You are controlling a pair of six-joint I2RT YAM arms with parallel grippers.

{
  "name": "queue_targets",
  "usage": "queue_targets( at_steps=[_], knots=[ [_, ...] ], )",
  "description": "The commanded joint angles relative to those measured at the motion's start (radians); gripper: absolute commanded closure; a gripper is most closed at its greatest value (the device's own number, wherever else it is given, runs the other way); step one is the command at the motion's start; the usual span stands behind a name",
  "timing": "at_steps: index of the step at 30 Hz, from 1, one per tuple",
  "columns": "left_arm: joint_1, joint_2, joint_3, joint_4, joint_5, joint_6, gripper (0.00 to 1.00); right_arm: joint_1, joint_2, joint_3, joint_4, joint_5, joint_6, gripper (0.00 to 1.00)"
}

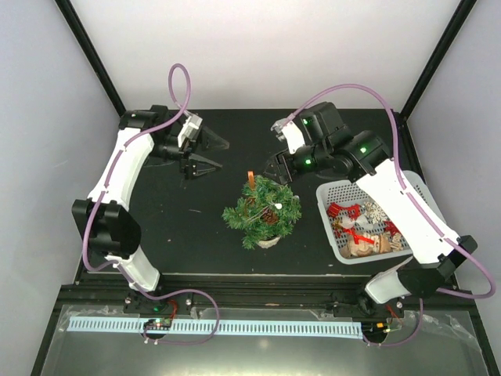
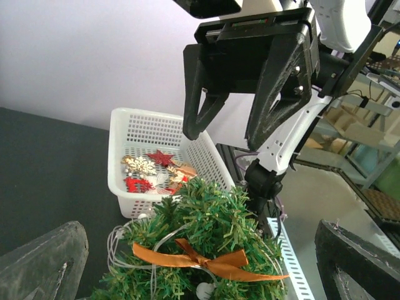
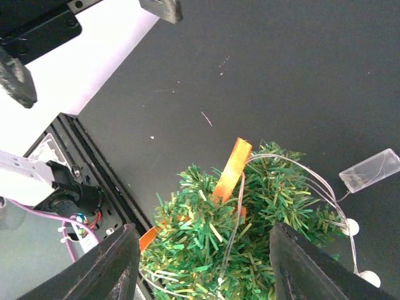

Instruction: Decorate the small christmas tree

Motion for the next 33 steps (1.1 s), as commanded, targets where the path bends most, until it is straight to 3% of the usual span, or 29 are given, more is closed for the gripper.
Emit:
queue_targets(
  at_steps=[1, 5, 14, 19, 24, 33],
  knots=[
    [0.018, -0.039, -0.028, -0.011, 0.049, 0.038, 0.01, -0.003, 0.013, -0.017, 0.01, 0.028, -0.023, 0.41],
    [0.033, -0.049, -0.038, -0.01, 0.051, 0.049, 0.01, -0.003, 0.027, -0.017, 0.016, 0.036, -0.033, 0.42],
    [0.051, -0.061, -0.053, -0.011, 0.043, 0.068, 0.01, -0.001, -0.112, -0.21, 0.242, 0.203, -0.034, 0.45],
    [0.053, -0.061, -0.06, -0.011, 0.038, 0.08, 0.01, 0.01, -0.12, -0.249, 0.293, 0.172, -0.058, 0.46],
    [0.055, -0.06, -0.067, -0.011, 0.043, 0.086, 0.01, 0.011, -0.125, -0.286, 0.352, 0.018, -0.084, 0.45],
    [0.056, -0.063, -0.068, -0.011, 0.039, 0.091, 0.01, 0.013, -0.079, -0.249, 0.308, -0.042, -0.119, 0.4]
  ],
)
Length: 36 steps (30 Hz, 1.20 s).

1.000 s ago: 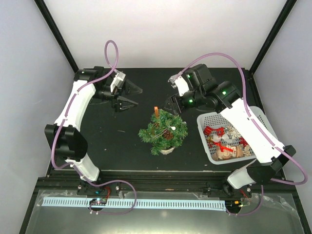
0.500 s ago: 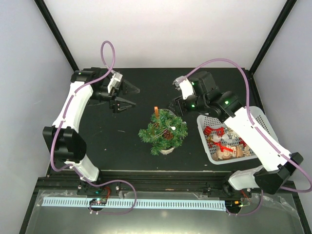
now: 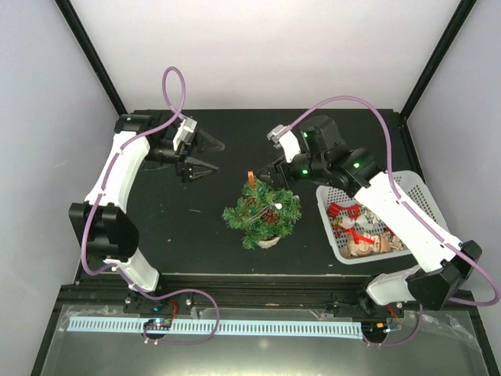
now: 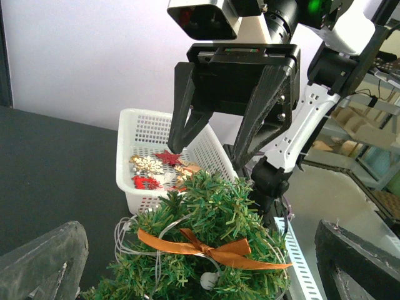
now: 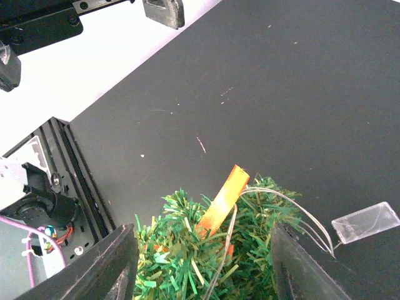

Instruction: Decorate the small christmas tree

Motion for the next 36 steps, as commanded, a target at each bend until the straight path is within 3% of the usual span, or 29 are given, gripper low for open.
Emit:
queue_targets(
  at_steps=[1, 20, 26, 36],
  knots=[
    [0.011, -0.028, 0.003, -0.008, 0.034, 0.041, 0.01, 0.005, 0.022, 0.032, 0.002, -0.05, -0.026, 0.4],
    [0.015, -0.032, 0.002, -0.007, 0.047, 0.04, 0.01, 0.022, 0.054, -0.043, 0.01, -0.072, -0.011, 0.45],
    [0.016, -0.036, -0.008, -0.007, 0.05, 0.04, 0.01, 0.022, 0.047, -0.057, 0.027, -0.051, 0.002, 0.62],
    [0.016, -0.028, -0.012, -0.007, 0.058, 0.041, 0.01, 0.023, 0.025, -0.045, 0.024, -0.001, 0.03, 0.79]
  ],
)
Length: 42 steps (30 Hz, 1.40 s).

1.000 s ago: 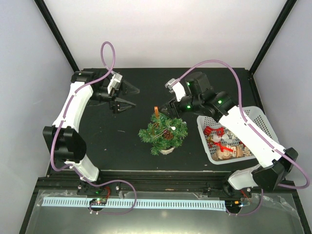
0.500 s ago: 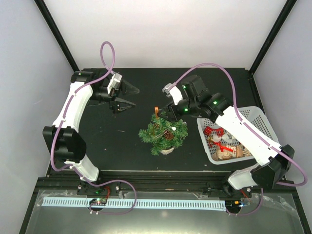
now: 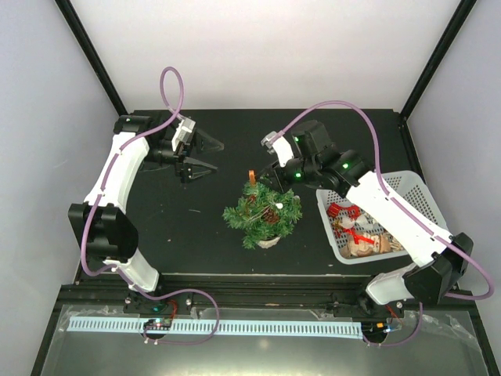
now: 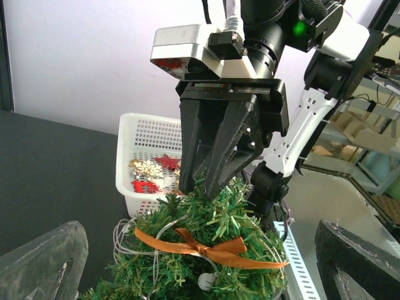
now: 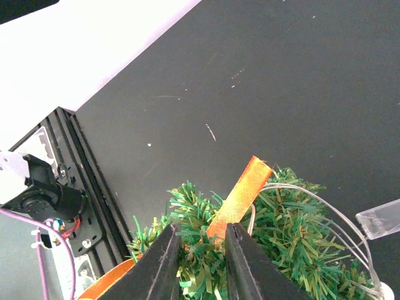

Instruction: Decorate the small christmas tree

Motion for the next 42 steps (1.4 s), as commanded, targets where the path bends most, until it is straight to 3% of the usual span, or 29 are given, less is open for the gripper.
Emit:
queue_targets(
  at_steps=[1, 8, 20, 34, 42],
  knots=[
    [0.01, -0.021, 0.002, -0.007, 0.043, 0.034, 0.01, 0.005, -0.02, 0.003, -0.015, 0.047, 0.015, 0.81],
    [0.01, -0.014, 0.008, -0.006, 0.045, 0.03, 0.01, 0.005, -0.006, 0.077, -0.039, 0.078, 0.07, 0.99],
    [0.012, 0.005, 0.01, -0.006, 0.046, 0.025, 0.01, 0.013, 0.153, 0.348, -0.185, 0.212, 0.218, 0.99],
    [0.011, 0.013, 0.005, -0.005, 0.055, 0.023, 0.01, 0.013, 0.347, 0.507, -0.283, 0.43, 0.416, 0.99],
    [0.011, 0.007, -0.004, -0.003, 0.049, 0.021, 0.01, 0.013, 0.406, 0.594, -0.34, 0.428, 0.483, 0.99]
  ],
)
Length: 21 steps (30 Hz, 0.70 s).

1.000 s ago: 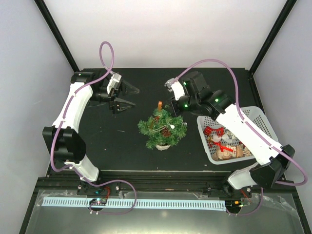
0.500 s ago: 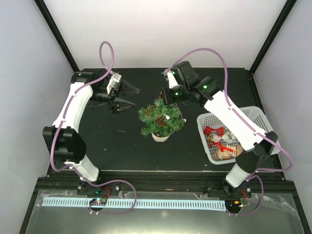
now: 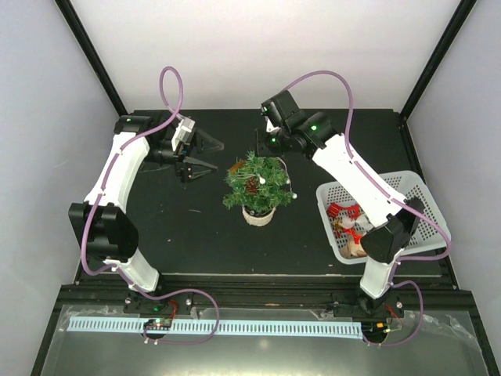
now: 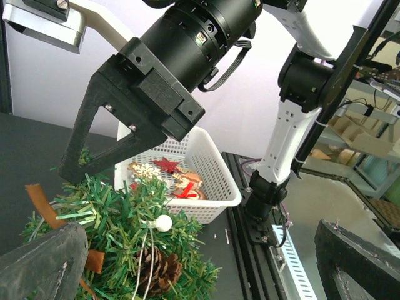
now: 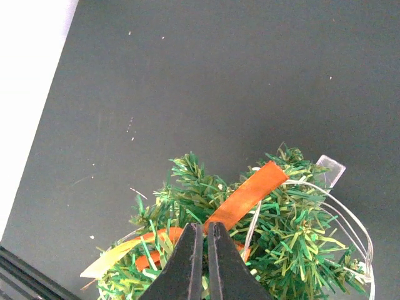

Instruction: Decorate the small christmas tree

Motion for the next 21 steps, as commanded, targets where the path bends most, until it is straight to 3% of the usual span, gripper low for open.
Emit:
queue_targets(
  at_steps=[1, 4, 14, 21],
  knots=[
    [0.012, 0.003, -0.003, -0.003, 0.032, 0.021, 0.01, 0.004, 0.015, 0.034, -0.046, 0.025, 0.059, 0.99],
    [0.012, 0.002, -0.004, -0.003, 0.028, 0.02, 0.01, 0.003, 0.02, 0.034, -0.061, 0.019, 0.057, 0.94],
    [0.011, 0.006, -0.009, -0.005, 0.03, 0.028, 0.01, 0.004, -0.05, -0.028, -0.04, 0.011, 0.056, 0.53],
    [0.012, 0.009, -0.016, -0.006, 0.027, 0.032, 0.01, 0.004, -0.121, -0.051, -0.052, 0.036, 0.043, 0.37]
  ],
)
